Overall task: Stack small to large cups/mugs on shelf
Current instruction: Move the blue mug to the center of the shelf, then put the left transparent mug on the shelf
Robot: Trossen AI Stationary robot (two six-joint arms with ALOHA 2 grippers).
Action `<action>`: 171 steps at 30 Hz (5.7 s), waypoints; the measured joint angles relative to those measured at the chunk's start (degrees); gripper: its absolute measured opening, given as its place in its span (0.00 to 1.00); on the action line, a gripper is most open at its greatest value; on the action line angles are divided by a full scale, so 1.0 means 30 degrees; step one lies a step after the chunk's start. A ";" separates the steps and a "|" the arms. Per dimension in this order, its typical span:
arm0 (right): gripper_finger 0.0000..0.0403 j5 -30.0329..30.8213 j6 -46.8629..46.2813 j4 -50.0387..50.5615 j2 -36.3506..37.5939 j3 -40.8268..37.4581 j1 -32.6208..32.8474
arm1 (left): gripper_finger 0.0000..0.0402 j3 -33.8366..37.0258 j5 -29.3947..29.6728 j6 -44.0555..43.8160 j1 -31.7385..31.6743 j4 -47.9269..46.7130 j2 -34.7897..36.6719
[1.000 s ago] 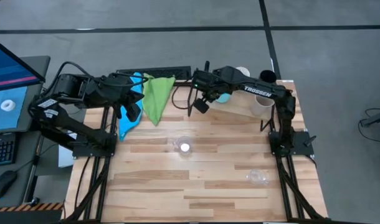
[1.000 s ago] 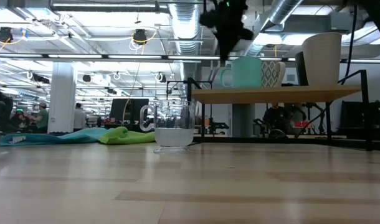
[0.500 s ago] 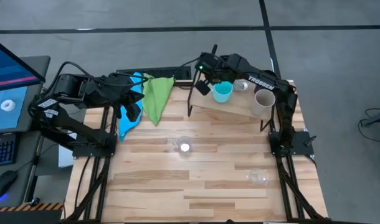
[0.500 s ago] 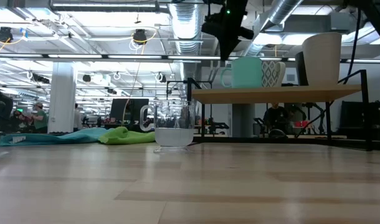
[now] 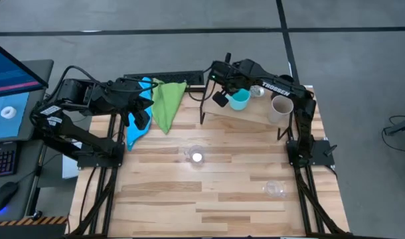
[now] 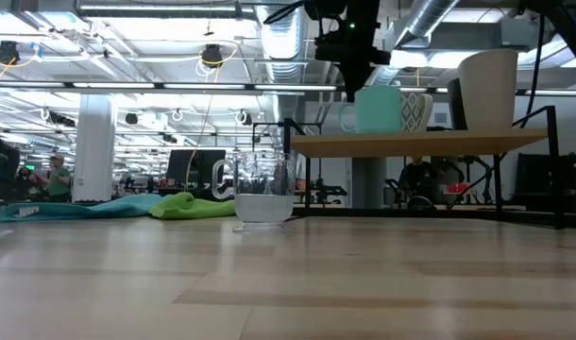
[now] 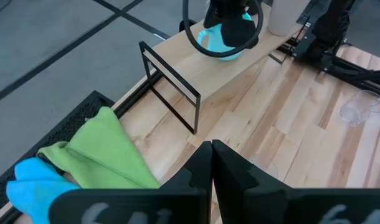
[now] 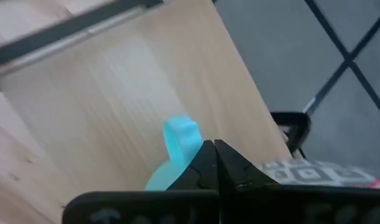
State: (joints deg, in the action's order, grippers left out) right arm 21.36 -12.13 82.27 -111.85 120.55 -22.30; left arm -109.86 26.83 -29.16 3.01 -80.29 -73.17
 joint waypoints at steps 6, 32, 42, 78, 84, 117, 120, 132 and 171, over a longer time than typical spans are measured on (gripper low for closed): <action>0.01 0.0501 -0.0632 0.1348 0.0000 0.0000 0.0167 | 0.00 0.0000 -0.0007 0.0096 0.0000 0.0000 0.0000; 0.02 0.0401 -0.1972 0.2587 0.0000 0.0000 0.1324 | 0.00 0.0000 -0.0036 0.0370 0.0000 -0.0013 0.0000; 0.01 0.0977 -0.1978 0.2573 0.0093 0.0196 0.1309 | 0.00 0.0000 -0.0350 0.0386 -0.0004 -0.0009 0.0000; 0.01 0.1188 -0.1797 0.2585 0.1107 0.0022 0.1561 | 0.00 0.0000 -0.0598 0.0479 -0.0003 0.0000 0.0000; 0.01 0.1897 -0.1382 0.2569 0.2242 0.0000 0.2179 | 0.00 0.0002 -0.0663 0.0486 0.0000 0.0005 0.0000; 0.01 0.2577 -0.0718 -0.2152 0.5568 -0.5491 0.1066 | 0.00 0.0007 0.0067 0.0890 -0.0007 0.0131 0.0000; 0.01 0.2428 -0.0376 -0.2348 0.4944 -0.5280 0.0779 | 0.00 0.0007 -0.0258 0.0759 -0.0007 0.0131 0.0000; 0.01 0.1426 -0.0719 -0.0686 0.4169 -0.5249 0.0617 | 0.00 0.0007 -0.0496 0.0574 -0.0007 0.0073 0.0000; 0.11 0.1362 -0.8007 0.2577 1.2364 -0.2783 0.8146 | 0.39 1.4656 -0.7438 0.0958 -0.0223 1.4627 -0.0038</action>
State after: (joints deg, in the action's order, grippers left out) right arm 25.45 -36.15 90.00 -74.76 112.20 2.14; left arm -65.90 4.52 -26.29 2.34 -36.41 -73.28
